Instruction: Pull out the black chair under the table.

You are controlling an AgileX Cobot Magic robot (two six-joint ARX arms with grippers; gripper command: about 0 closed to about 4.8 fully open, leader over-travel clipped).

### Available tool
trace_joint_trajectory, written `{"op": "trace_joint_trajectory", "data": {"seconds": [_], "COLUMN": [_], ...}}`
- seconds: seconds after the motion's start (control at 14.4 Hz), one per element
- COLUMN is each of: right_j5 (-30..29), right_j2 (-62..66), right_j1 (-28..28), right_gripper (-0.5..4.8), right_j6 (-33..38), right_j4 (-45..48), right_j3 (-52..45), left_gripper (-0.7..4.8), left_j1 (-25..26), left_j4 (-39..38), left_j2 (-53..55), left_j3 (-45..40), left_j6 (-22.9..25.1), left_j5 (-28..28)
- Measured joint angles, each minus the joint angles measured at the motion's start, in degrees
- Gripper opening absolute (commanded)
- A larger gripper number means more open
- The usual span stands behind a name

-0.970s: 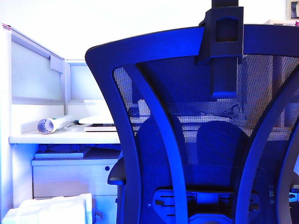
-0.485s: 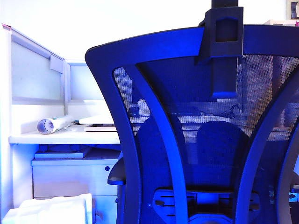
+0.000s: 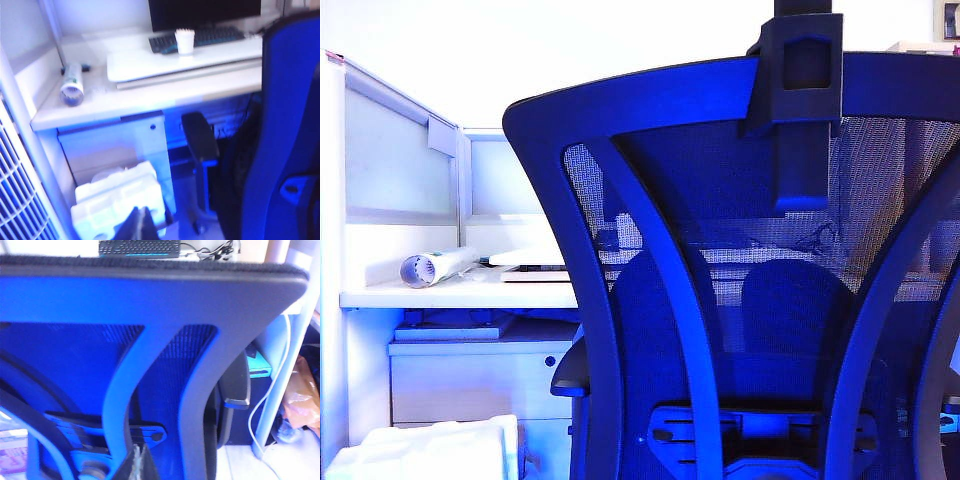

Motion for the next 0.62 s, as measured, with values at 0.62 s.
{"op": "trace_joint_trajectory", "data": {"seconds": [0.62], "right_j5": [-0.74], "right_j2": [-0.07], "right_j1": [-3.08], "right_gripper": [-0.08], "right_j6": [-1.01], "right_j4": [1.57], "right_j3": [-8.11], "left_gripper": [-0.04], "left_j1": [0.00], "left_j4": [-9.33], "left_j2": [0.02], "left_j3": [0.02], "left_j6": [2.05], "left_j5": [-12.98]}}
